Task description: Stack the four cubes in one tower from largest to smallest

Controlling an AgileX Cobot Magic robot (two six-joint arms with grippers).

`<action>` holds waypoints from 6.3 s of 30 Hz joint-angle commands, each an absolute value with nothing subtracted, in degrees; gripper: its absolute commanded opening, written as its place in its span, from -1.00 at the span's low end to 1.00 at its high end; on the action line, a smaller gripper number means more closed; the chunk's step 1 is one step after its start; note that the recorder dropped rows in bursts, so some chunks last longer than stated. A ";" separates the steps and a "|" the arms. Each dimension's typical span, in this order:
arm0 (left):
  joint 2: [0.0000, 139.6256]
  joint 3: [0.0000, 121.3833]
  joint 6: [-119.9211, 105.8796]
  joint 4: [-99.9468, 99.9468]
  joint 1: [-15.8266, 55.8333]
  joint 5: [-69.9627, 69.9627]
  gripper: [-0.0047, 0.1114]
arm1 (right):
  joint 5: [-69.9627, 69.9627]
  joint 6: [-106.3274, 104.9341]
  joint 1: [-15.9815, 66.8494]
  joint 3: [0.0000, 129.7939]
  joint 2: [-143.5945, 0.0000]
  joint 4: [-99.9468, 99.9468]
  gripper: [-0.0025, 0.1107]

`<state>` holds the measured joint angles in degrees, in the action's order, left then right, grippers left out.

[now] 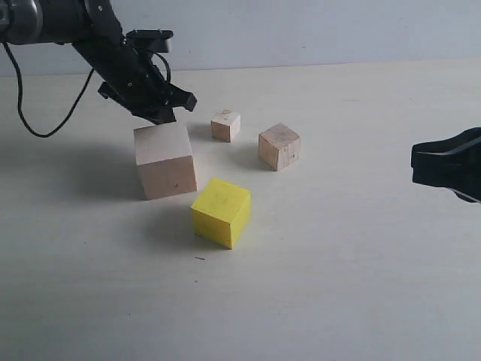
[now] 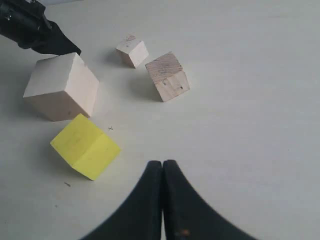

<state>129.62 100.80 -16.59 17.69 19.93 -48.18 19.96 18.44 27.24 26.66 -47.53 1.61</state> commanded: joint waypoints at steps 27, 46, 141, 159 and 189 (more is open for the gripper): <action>120.04 92.36 -5.29 6.74 17.02 -51.68 -0.92 | 20.01 18.09 27.35 27.26 -47.72 1.57 -0.96; 119.51 83.09 -3.86 11.62 23.41 -52.09 -0.92 | 20.31 18.24 27.35 27.26 -47.72 1.57 -0.96; 85.90 65.40 -2.19 10.05 19.59 -40.74 -0.92 | 19.57 -7.17 27.35 36.07 -65.95 10.95 -0.75; 57.26 50.10 -3.85 7.58 19.42 -39.68 -0.92 | 31.96 -33.67 27.35 48.95 -81.36 21.02 -0.16; 46.27 48.72 -3.86 8.47 19.42 -46.83 -0.92 | 23.35 -70.47 32.02 49.05 -92.07 57.02 0.33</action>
<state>46.59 48.91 -3.60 7.95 19.52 -46.78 25.83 -69.82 31.73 48.68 -91.11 55.83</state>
